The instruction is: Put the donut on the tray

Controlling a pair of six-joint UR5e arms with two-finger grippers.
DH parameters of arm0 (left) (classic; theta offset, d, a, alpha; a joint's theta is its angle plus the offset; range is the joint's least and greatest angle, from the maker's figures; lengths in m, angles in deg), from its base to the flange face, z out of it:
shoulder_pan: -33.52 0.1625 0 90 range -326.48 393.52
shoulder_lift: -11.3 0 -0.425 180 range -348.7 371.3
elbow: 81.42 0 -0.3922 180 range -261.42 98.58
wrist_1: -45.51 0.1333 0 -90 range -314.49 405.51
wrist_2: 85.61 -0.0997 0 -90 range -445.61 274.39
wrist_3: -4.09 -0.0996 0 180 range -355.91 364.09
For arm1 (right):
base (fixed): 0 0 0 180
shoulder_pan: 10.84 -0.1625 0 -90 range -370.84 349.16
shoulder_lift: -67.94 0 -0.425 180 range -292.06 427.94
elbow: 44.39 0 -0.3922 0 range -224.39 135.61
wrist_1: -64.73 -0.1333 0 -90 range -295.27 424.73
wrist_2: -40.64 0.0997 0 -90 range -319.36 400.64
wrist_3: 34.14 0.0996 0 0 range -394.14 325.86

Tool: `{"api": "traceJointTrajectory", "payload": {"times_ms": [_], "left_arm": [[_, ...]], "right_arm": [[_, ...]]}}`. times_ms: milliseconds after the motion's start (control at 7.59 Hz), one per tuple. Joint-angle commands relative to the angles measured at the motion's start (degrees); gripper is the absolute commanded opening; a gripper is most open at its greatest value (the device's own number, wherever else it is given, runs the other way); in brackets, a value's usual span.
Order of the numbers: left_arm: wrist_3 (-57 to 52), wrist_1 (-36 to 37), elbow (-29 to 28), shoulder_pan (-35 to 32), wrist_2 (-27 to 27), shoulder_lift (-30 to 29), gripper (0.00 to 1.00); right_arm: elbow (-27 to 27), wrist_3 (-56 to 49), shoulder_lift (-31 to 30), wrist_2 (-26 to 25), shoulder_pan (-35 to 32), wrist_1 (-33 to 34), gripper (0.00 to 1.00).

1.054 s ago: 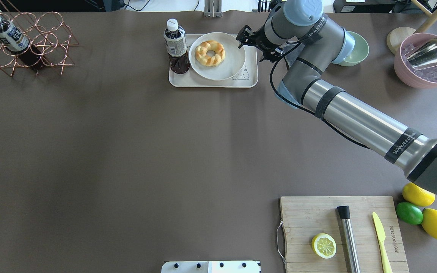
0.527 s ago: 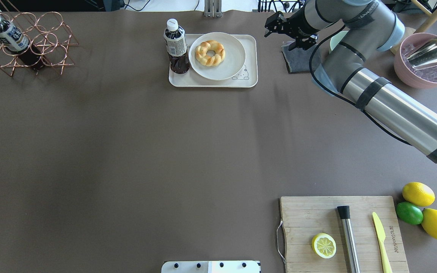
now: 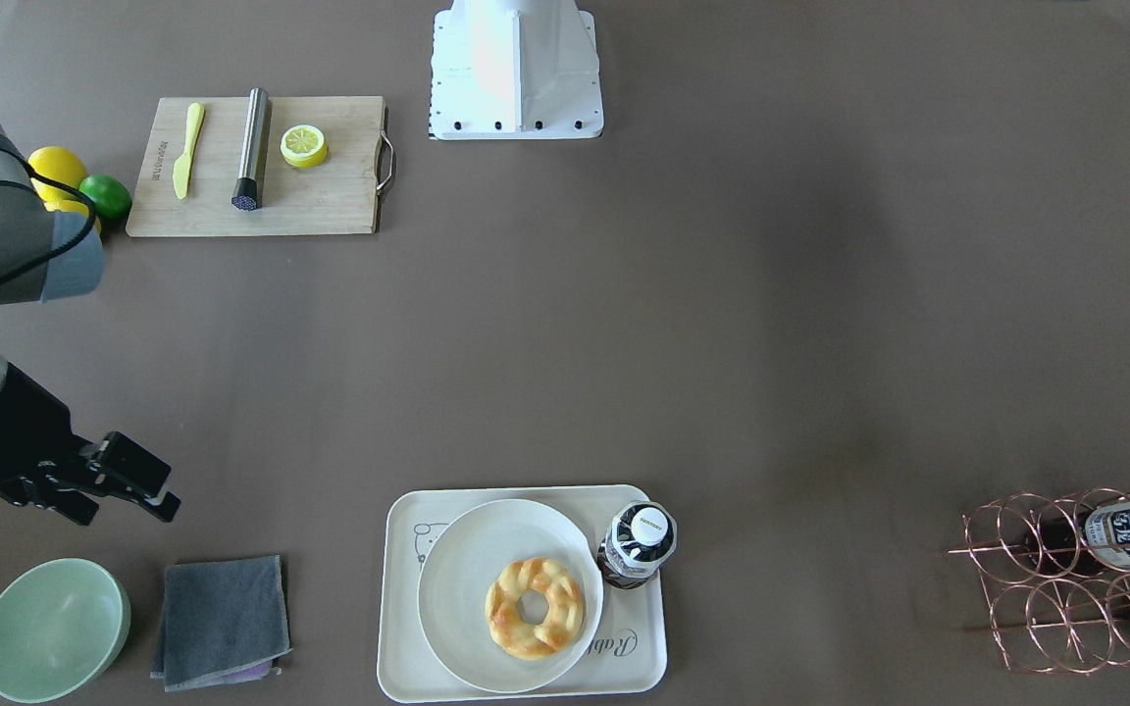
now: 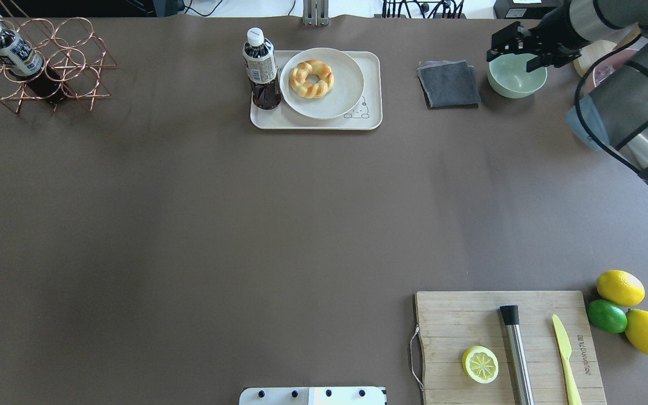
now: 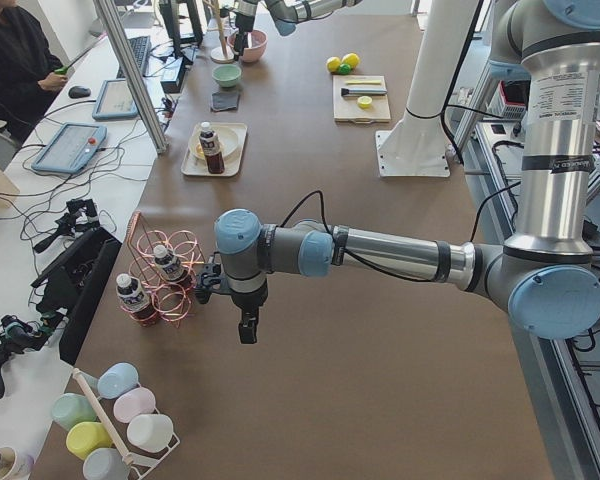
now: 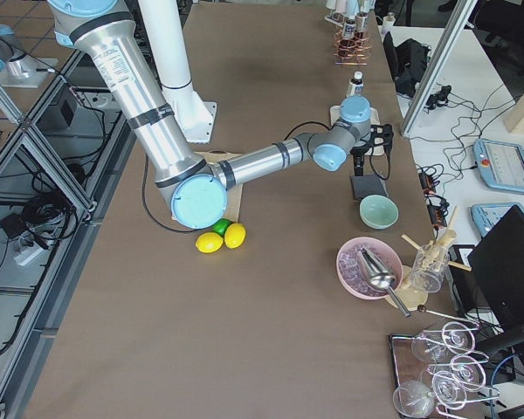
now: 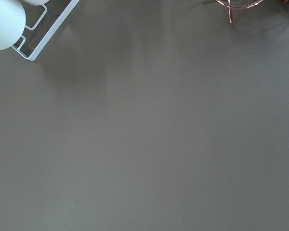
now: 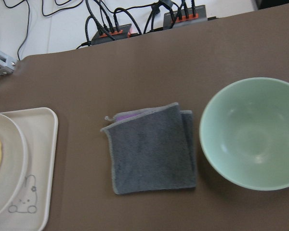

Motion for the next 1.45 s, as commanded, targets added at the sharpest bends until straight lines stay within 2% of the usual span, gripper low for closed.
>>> {"api": "traceJointTrajectory", "payload": {"times_ms": [0,132,395,659,922,1054,1318], "left_arm": [[0.01,-0.09,-0.05,0.00,0.09,0.04,0.98],[0.01,-0.09,0.04,0.00,0.09,0.13,0.98],[-0.42,-0.17,0.13,0.00,0.09,0.39,0.98],[-0.43,-0.17,0.30,0.00,0.18,0.39,0.98],[-0.08,-0.09,-0.05,0.00,0.09,-0.13,0.98],[0.01,-0.09,-0.05,0.00,0.09,0.04,0.98],[-0.07,-0.09,-0.05,0.00,0.09,0.30,0.98]], "right_arm": [[-12.63,-20.07,-13.77,0.49,-6.34,13.55,1.00],[-17.39,-28.94,-19.31,0.40,-9.41,19.53,1.00],[-21.82,-38.39,-24.53,0.14,-14.07,33.50,1.00],[-22.10,-50.75,-30.50,-0.39,-18.38,35.31,1.00],[-21.84,-57.90,-35.08,0.22,-23.83,35.40,1.00],[-19.40,-62.03,-35.45,1.00,-26.64,36.10,1.00],[-14.38,-65.22,-35.01,10.20,-29.20,36.81,1.00]]}}
